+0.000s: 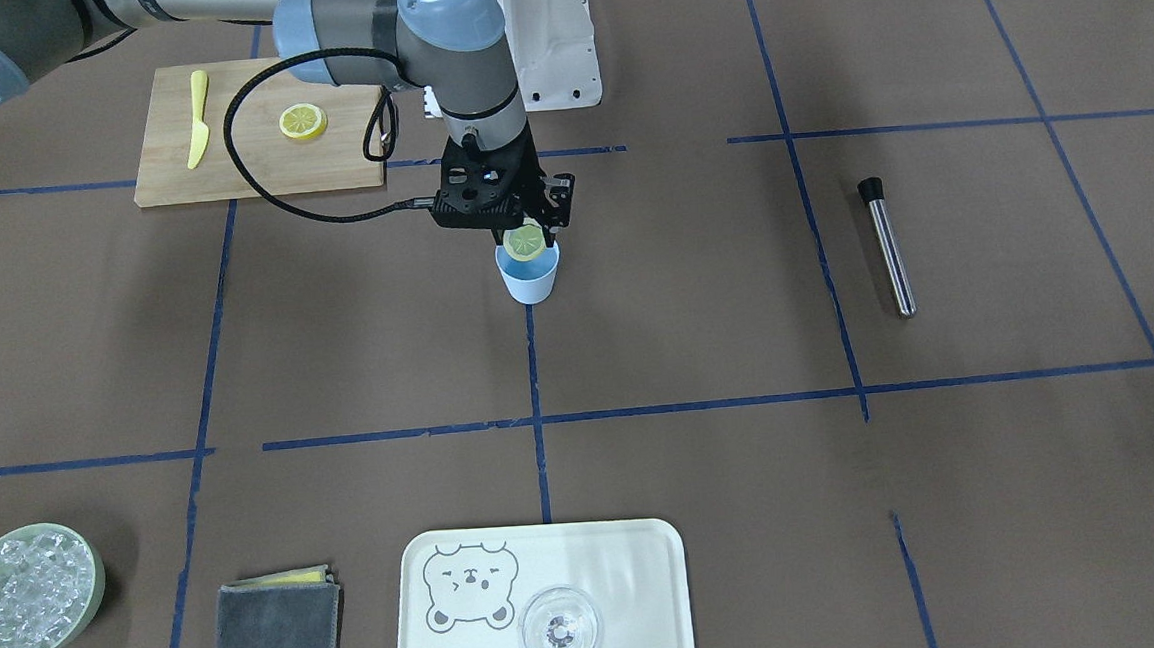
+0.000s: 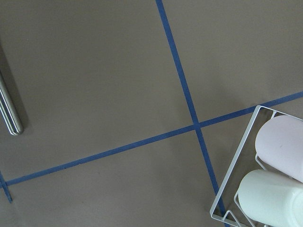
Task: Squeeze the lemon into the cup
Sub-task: 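Withdraw the right gripper while the left gripper grasps the steel muddler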
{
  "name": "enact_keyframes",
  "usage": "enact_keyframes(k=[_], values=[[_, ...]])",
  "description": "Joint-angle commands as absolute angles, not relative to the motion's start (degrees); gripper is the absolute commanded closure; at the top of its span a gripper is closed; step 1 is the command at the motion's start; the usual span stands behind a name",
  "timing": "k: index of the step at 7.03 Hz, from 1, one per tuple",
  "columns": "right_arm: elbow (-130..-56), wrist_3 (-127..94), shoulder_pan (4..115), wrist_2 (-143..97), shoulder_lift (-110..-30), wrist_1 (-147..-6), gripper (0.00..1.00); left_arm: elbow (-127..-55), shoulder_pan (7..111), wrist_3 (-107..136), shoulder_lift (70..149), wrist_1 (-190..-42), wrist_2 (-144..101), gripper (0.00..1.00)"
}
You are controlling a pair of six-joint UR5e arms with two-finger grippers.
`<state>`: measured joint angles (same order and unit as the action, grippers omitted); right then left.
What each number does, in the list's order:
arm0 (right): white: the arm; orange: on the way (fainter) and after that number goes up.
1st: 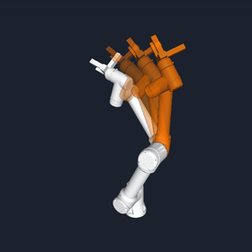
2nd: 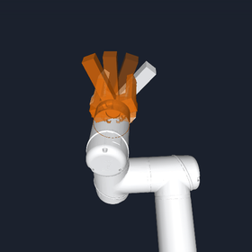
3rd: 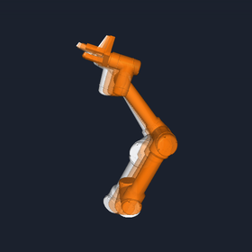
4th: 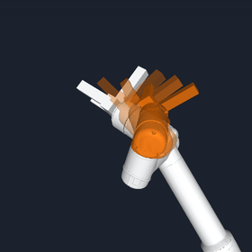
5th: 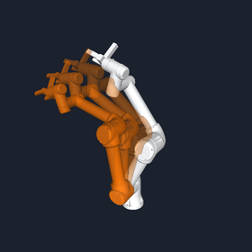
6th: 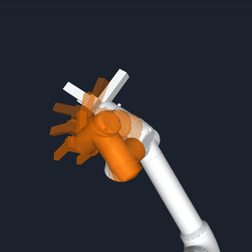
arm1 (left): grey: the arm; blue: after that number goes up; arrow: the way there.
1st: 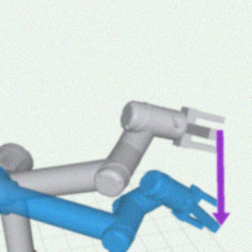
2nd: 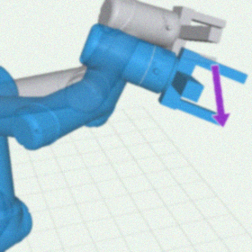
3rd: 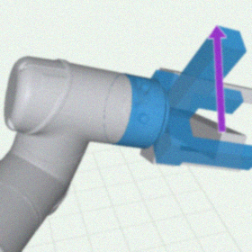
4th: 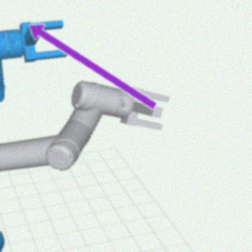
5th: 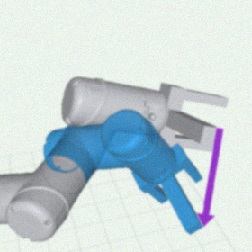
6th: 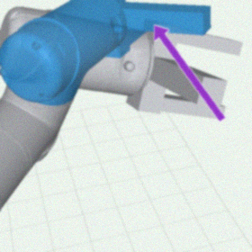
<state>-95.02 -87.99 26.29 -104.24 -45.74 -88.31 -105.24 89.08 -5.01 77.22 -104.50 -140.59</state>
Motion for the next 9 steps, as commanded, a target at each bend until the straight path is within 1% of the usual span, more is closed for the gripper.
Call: enact_keyframes(k=[1,2,3,4,5,6,7,8,9], values=[[-94.57,-87.89,26.28,-104.24,-45.70,-88.15,0.19,-105.21,89.03,-4.92,77.17,-104.41,-140.54,0.00],[-94.66,-87.72,26.28,-104.24,-45.62,-88.15,0.18,-105.29,89.03,-4.31,77.34,-104.41,-140.62,0.00],[-95.96,-87.28,27.06,-105.02,-45.88,-88.42,0.00,-105.03,88.51,1.96,78.39,-104.68,-140.54,0.00],[-98.67,-87.19,28.03,-107.20,-48.05,-88.50,0.00,-103.55,87.81,8.72,79.53,-110.68,-140.28,0.00],[-106.10,-86.84,30.65,-110.88,-54.43,-88.59,0.00,-101.71,82.76,14.71,80.24,-117.01,-139.93,0.00],[-112.61,-82.57,33.28,-114.05,-61.37,-88.68,0.00,-101.52,75.05,21.29,82.68,-117.24,-139.40,0.00],[-117.11,-77.22,35.57,-116.17,-68.13,-88.77,0.00,-102.12,71.40,24.05,83.57,-117.68,-134.35,0.00],[-118.98,-73.60,36.55,-116.19,-72.20,-88.51,0.00,-101.69,66.76,27.82,84.80,-117.77,-129.16,0.00],[-120.48,-68.52,38.30,-116.28,-76.68,-88.16,0.00,-100.38,62.53,37.95,88.56,-117.69,-128.94,0.00]])
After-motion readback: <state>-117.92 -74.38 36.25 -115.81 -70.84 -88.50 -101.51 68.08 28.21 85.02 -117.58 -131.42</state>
